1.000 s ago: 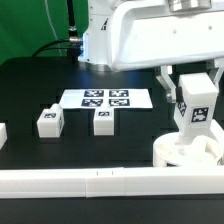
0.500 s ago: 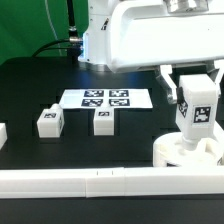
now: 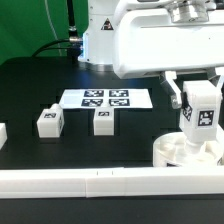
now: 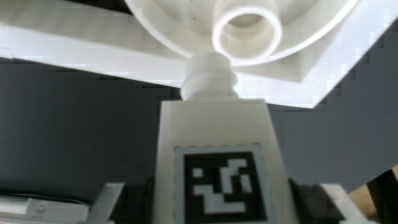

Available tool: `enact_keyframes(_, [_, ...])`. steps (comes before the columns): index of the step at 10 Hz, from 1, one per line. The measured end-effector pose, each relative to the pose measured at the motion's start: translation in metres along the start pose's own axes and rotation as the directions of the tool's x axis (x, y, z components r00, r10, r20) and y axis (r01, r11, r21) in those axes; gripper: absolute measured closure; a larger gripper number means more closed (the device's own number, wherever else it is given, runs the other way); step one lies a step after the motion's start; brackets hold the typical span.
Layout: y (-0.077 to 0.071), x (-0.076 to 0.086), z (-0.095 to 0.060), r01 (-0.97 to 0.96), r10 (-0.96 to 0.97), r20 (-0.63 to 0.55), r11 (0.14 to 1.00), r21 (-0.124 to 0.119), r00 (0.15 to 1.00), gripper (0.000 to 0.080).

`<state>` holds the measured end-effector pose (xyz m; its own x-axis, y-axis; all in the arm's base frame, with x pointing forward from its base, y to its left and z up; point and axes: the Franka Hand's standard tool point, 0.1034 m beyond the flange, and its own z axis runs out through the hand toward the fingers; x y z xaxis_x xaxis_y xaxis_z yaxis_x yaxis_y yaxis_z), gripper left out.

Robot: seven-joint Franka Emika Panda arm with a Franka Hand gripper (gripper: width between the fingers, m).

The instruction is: Assemble stool

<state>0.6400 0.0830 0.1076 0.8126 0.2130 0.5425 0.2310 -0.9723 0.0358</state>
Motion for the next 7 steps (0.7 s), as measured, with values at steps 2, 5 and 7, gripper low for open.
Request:
enact_keyframes(2, [-0.005, -0.004, 0.003, 0.0, 0.0, 0.005, 1.0, 0.006, 1.0, 0.0463])
enact_keyframes(5, [-0.012, -0.007, 0.006, 0.006, -0.006, 0.012, 1.0, 0.014, 1.0, 0.0463])
enact_keyframes(7, [-0.018, -0.01, 0.009, 0.011, -0.011, 0.018, 1.0, 0.021, 1.0, 0.0463])
